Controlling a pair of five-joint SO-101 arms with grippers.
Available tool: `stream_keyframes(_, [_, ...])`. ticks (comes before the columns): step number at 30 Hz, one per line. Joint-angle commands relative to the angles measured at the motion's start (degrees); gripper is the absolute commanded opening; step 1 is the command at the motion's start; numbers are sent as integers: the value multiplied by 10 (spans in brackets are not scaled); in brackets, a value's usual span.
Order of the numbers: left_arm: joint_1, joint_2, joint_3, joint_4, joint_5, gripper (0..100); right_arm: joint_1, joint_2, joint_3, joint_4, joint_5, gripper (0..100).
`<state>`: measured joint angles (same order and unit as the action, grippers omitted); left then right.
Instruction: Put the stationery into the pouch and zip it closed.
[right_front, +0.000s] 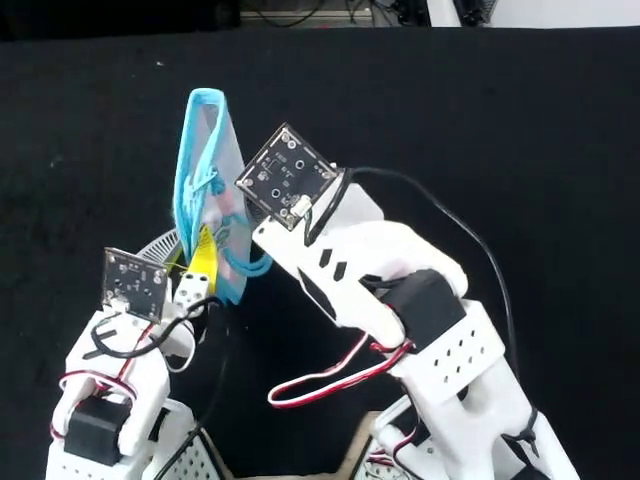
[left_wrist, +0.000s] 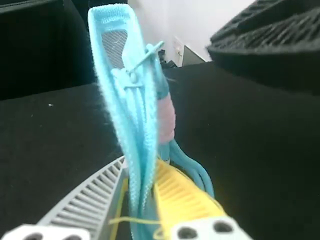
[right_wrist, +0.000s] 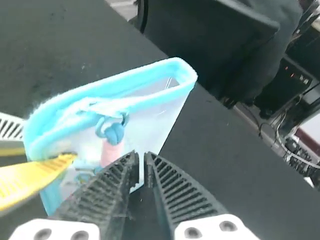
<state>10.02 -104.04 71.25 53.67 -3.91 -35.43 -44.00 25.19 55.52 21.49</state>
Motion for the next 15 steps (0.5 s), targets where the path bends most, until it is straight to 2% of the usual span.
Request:
stream_keyframes(1, [-4, -4, -51, -10, -54, 30, 4, -2, -15, 5, 1, 57])
stream_keyframes(6, [0, -4, -40, 18, -96, 30, -38, -7, 26, 4, 1, 194])
stream_keyframes(11, [0, -4, -46, 27, -96, 30, -108, -53, 55, -24, 1, 165])
stream_keyframes(15, [0, -4, -66, 45, -95, 30, -119, -74, 116, -96, 1, 156])
